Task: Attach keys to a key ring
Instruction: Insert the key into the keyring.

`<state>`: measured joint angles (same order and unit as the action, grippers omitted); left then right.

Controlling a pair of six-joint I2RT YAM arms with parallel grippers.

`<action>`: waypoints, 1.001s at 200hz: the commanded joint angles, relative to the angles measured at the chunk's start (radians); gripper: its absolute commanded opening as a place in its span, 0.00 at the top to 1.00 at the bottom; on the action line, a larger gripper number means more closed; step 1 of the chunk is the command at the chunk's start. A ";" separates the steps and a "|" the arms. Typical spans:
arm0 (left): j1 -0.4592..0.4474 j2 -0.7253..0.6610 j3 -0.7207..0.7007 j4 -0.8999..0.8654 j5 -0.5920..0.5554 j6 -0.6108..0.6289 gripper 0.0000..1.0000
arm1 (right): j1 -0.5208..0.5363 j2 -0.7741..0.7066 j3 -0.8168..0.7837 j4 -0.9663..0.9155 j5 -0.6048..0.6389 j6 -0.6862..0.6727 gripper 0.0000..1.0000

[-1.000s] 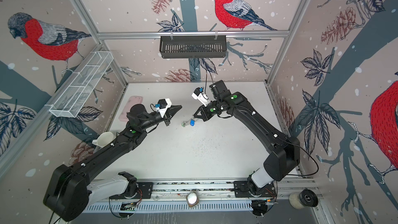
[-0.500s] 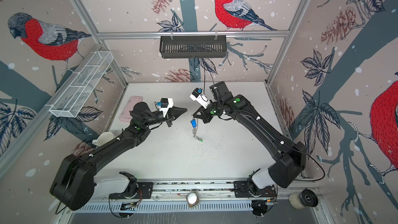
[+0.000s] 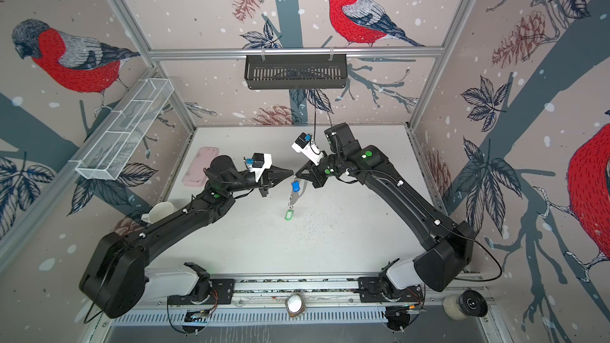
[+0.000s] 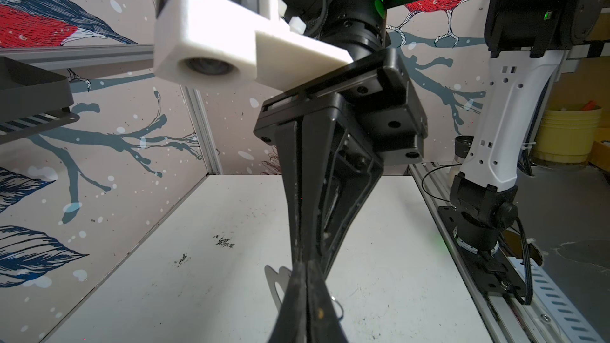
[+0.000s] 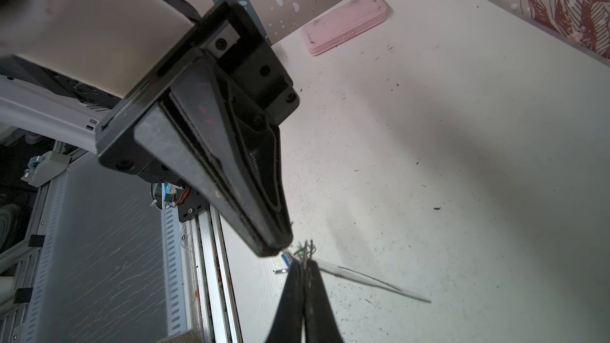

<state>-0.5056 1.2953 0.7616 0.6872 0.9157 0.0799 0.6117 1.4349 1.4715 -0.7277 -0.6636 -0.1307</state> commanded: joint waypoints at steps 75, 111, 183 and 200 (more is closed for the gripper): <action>-0.006 0.008 0.015 -0.002 0.029 0.014 0.87 | -0.023 -0.030 -0.013 0.059 -0.088 0.003 1.00; -0.006 0.022 0.034 -0.020 0.058 0.013 0.84 | -0.022 -0.043 -0.030 0.078 -0.096 -0.001 1.00; -0.006 0.039 0.073 -0.069 0.114 0.027 0.82 | -0.018 -0.074 -0.063 0.116 -0.106 -0.007 1.00; -0.006 0.045 0.085 -0.089 0.127 0.036 0.84 | -0.016 -0.074 -0.066 0.117 -0.111 -0.009 1.00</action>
<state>-0.5102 1.3334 0.8265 0.6186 1.0031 0.0914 0.5922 1.3666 1.4097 -0.6617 -0.7467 -0.1310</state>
